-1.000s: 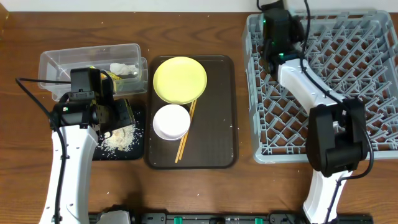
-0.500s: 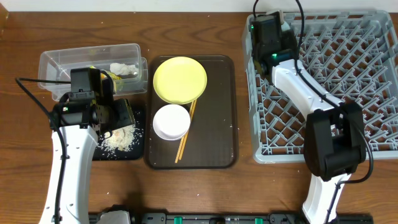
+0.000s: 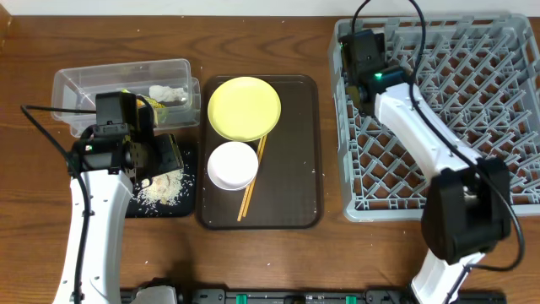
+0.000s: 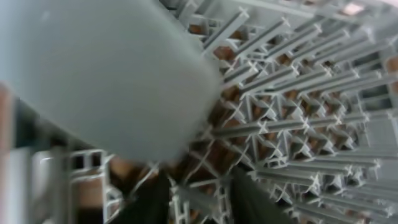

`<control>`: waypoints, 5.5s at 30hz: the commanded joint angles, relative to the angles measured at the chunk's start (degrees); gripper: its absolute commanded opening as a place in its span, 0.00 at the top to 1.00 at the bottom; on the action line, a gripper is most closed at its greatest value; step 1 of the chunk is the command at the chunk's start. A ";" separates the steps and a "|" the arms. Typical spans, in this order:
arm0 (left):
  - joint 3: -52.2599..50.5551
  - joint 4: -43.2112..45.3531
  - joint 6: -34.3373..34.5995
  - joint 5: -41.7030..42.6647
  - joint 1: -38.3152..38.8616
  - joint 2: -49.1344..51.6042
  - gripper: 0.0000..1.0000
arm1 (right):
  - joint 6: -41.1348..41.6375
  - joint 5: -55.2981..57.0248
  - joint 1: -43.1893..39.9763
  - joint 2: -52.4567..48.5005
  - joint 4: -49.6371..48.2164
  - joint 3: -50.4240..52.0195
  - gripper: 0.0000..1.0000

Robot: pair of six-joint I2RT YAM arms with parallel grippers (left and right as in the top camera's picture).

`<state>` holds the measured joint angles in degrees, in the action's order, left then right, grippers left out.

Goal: Sort waste into correct bins and load items into the dishwasher rack
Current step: 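Carry the light-blue bowl into the back of the dish rack, then move right gripper to the white bowl on the brown tray and grasp, then carry the white bowl into the rack beside the blue bowl, release, then move right gripper to the chopsticks and grasp one chopstick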

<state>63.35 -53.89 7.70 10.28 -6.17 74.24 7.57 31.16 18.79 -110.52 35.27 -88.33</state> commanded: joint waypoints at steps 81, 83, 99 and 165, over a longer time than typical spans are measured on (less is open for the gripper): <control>-0.02 -5.46 16.00 -16.98 -0.31 -0.13 0.26 | -36.28 8.35 -10.84 9.25 -29.66 -0.11 0.99; -0.02 -5.25 16.00 -16.96 -0.28 -0.13 0.26 | -39.45 10.67 -11.78 7.76 -33.29 -0.11 0.99; -0.02 -5.25 16.00 -16.94 -0.28 -0.13 0.26 | -43.43 20.17 -13.90 -6.71 -46.49 -0.11 0.99; -0.02 -6.40 15.98 -16.96 -0.28 -0.13 0.25 | -3.78 -46.80 4.81 11.69 13.62 0.02 0.37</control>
<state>63.35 -60.03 22.94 -6.00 -6.22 74.24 3.95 -8.78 20.51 -98.00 47.24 -88.40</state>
